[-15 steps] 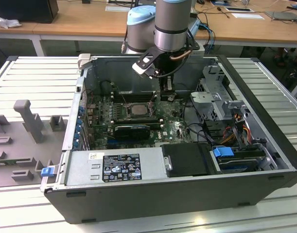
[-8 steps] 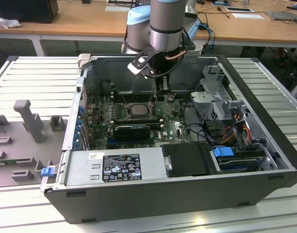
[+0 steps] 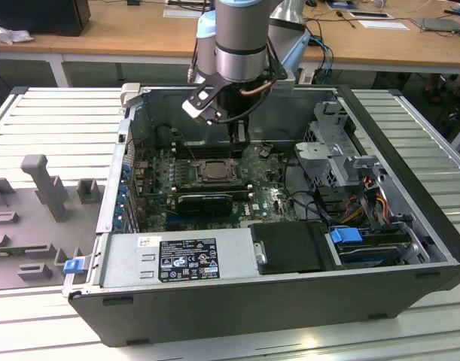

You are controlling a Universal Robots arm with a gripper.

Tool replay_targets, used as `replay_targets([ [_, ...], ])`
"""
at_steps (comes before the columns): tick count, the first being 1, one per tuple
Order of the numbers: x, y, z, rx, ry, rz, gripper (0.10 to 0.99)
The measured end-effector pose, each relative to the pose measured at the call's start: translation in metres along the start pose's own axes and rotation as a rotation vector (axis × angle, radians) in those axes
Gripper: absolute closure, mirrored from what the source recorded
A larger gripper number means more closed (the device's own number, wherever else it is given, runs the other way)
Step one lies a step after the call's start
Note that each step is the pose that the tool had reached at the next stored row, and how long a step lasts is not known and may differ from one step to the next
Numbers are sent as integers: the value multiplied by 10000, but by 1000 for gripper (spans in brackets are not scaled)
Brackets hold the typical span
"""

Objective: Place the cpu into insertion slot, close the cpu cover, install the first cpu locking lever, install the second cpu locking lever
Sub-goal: 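Close the cpu cover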

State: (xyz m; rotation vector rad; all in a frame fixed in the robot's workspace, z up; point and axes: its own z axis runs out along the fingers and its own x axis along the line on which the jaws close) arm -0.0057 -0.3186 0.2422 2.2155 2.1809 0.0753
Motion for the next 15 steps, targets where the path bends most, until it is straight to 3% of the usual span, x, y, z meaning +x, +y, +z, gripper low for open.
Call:
replay_targets([
  [5,-3,-111,99,1,5,-40,980],
  [8,-1,-211,115,70,8,-73,980],
  [15,-2,-313,113,85,8,-81,980],
])
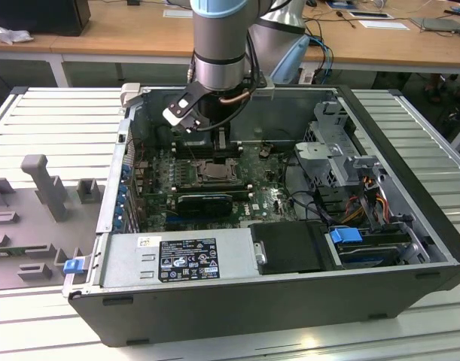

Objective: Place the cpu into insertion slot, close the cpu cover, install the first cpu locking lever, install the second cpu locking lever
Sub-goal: 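Close the cpu cover, then install the first cpu locking lever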

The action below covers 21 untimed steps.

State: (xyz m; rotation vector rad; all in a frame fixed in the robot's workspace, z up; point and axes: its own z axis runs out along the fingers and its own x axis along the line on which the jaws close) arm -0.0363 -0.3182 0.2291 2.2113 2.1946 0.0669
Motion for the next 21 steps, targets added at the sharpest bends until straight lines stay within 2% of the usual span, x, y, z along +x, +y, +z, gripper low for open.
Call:
replay_targets([
  [6,-1,-35,-4,1,-1,0,980],
  [13,2,-26,-175,1,-6,-1,980],
  [21,2,-25,-203,1,-5,-9,980],
])
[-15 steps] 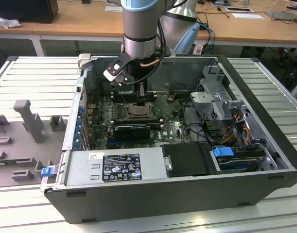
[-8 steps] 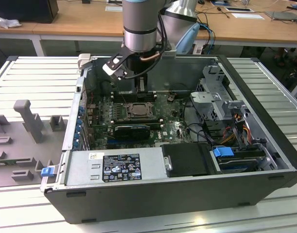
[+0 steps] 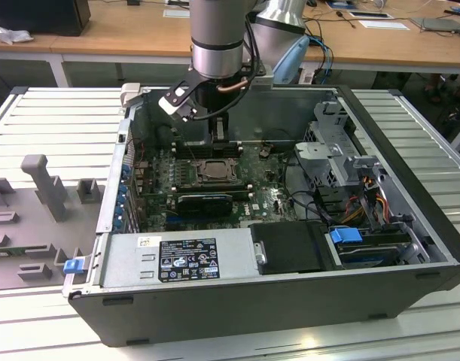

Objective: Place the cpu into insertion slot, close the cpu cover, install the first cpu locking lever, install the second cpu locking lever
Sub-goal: 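Install the first cpu locking lever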

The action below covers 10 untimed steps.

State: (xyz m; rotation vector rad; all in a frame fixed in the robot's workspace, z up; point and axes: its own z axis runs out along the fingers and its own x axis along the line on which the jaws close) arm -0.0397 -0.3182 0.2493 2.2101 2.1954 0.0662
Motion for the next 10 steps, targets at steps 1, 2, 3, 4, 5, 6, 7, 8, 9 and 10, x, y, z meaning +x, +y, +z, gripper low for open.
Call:
replay_targets([
  [1,0,0,0,0,0,0,980],
  [2,0,0,-1,0,0,0,980],
  [3,0,0,-2,1,-1,-3,980],
  [4,0,0,-4,1,-1,-8,980],
  [5,0,0,-4,1,0,-13,980],
  [6,0,0,-5,1,0,-21,980],
  [7,0,0,-6,1,1,-29,980],
  [8,0,0,-6,0,2,-45,980],
  [9,0,0,-6,1,2,-55,980],
  [10,0,0,-6,1,2,-63,980],
])
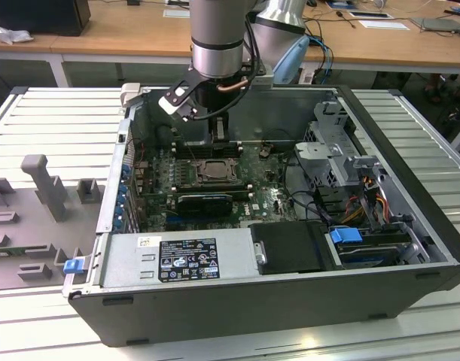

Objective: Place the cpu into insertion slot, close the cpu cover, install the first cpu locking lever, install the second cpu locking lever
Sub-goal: 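Install the first cpu locking lever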

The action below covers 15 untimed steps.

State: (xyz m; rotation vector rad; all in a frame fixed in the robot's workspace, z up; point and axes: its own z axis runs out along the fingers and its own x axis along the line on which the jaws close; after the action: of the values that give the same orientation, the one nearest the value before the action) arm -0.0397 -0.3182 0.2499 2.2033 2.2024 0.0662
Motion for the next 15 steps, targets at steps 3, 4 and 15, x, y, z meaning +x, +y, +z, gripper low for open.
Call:
replay_targets([
  [3,0,0,0,0,2,-58,980],
  [4,0,0,0,1,4,-96,980],
  [15,0,0,0,22,88,-1824,980],
])
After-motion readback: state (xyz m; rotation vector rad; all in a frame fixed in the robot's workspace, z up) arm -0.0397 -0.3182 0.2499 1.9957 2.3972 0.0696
